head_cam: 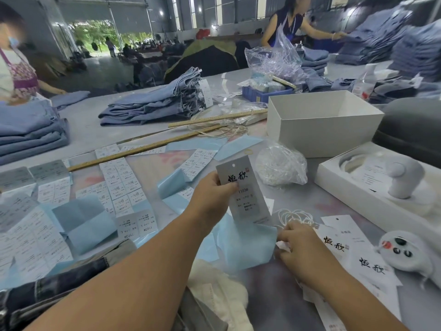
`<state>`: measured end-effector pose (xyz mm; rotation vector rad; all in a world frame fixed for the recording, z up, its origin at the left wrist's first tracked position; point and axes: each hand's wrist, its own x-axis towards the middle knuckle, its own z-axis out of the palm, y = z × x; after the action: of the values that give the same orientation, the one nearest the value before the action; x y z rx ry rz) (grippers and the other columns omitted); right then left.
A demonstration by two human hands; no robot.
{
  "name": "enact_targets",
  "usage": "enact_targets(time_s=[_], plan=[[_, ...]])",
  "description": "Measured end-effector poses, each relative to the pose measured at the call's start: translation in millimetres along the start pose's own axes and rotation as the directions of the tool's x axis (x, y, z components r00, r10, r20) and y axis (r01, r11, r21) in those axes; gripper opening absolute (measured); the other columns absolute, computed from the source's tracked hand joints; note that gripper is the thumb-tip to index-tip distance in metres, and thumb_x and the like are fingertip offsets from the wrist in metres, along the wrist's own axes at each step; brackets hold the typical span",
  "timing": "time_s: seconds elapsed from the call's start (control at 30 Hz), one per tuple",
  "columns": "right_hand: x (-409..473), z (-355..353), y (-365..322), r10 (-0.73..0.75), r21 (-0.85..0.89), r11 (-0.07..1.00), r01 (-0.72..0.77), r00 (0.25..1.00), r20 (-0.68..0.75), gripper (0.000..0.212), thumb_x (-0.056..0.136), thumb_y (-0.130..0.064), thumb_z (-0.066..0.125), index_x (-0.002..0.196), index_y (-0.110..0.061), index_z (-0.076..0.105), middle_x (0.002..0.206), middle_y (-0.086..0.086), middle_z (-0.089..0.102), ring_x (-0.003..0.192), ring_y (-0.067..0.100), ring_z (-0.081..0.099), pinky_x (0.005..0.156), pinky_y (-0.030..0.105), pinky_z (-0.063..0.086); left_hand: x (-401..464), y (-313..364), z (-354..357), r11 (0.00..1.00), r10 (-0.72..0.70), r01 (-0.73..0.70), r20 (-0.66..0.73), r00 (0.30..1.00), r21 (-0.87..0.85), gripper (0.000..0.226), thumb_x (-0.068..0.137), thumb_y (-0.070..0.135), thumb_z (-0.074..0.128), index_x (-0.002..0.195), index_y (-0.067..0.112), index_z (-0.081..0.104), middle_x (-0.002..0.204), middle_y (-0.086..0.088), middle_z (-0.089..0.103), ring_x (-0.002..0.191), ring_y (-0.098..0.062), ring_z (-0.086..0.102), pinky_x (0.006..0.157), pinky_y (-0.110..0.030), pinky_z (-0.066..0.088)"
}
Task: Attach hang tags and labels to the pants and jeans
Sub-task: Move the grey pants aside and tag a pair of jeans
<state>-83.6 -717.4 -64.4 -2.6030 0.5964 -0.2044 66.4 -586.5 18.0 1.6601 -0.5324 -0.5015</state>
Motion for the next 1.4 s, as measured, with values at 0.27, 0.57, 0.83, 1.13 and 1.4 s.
enact_targets(time_s=[0.27,0.57,0.83,1.13,1.4], plan=[[5.5,9.7,0.3,-0.071,-0.154,0.986,0.066,0.997,-0.03,0.014,0.089,-0.019,0.055,0.096,-0.017,0.067,0.1,-0.003,0.053,0.106,0.021,0.047,0.086,0.031,0.042,0.4,2.0,-1.8,0.998,0.0,-0.005,-0.067,0.998,-0.067,0.017,0.097,0.012,0.059,0.096,0.027,0.067,0.089,0.013,0.072,0.072,0.005,0.063,0.057,-0.012,0.045],[-2.2,6.7,-8.4,-0.093,0.147,0.977,0.155,0.928,-0.36,0.016,0.087,-0.005,0.049,0.076,-0.018,0.05,0.085,-0.003,0.055,0.085,0.02,0.049,0.079,0.03,0.035,-4.5,9.4,-1.7,0.998,-0.006,-0.001,-0.118,0.993,-0.057,0.02,0.097,0.01,0.054,0.107,0.024,0.063,0.101,0.007,0.07,0.089,-0.005,0.063,0.064,-0.019,0.046],[-12.5,-54.2,-54.4,0.148,0.738,0.601,0.308,0.864,-0.481,0.023,0.1,0.0,0.043,0.084,-0.015,0.05,0.072,0.005,0.066,0.059,0.018,0.06,0.063,0.025,0.051,-23.7,60.6,0.1,0.965,0.25,-0.26,-0.265,0.931,-0.006,0.018,0.091,0.011,0.05,0.102,0.021,0.059,0.094,0.001,0.069,0.085,-0.016,0.067,0.061,-0.03,0.054],[-47.7,-108.0,-110.9,0.047,0.868,0.34,0.363,0.915,-0.401,0.033,0.092,0.008,0.051,0.08,-0.014,0.073,0.068,0.008,0.066,0.038,0.011,0.029,0.041,0.021,0.023,-84.3,106.6,-29.8,0.957,0.187,-0.181,-0.005,0.982,0.226,0.028,0.089,0.012,0.055,0.11,0.031,0.054,0.086,0.001,0.073,0.058,-0.008,0.067,0.048,-0.024,0.052],[-100.4,-124.4,-169.9,-0.175,0.836,0.291,0.464,0.885,-0.431,0.021,0.085,-0.002,0.069,0.074,-0.018,0.064,0.063,0.014,0.067,0.036,0.003,0.045,0.039,0.008,0.034,-188.0,112.2,-58.3,0.944,0.204,-0.196,-0.003,0.979,0.266,0.014,0.086,0.034,0.057,0.098,0.034,0.065,0.078,0.002,0.074,0.065,-0.015,0.07,0.057,-0.03,0.055]])
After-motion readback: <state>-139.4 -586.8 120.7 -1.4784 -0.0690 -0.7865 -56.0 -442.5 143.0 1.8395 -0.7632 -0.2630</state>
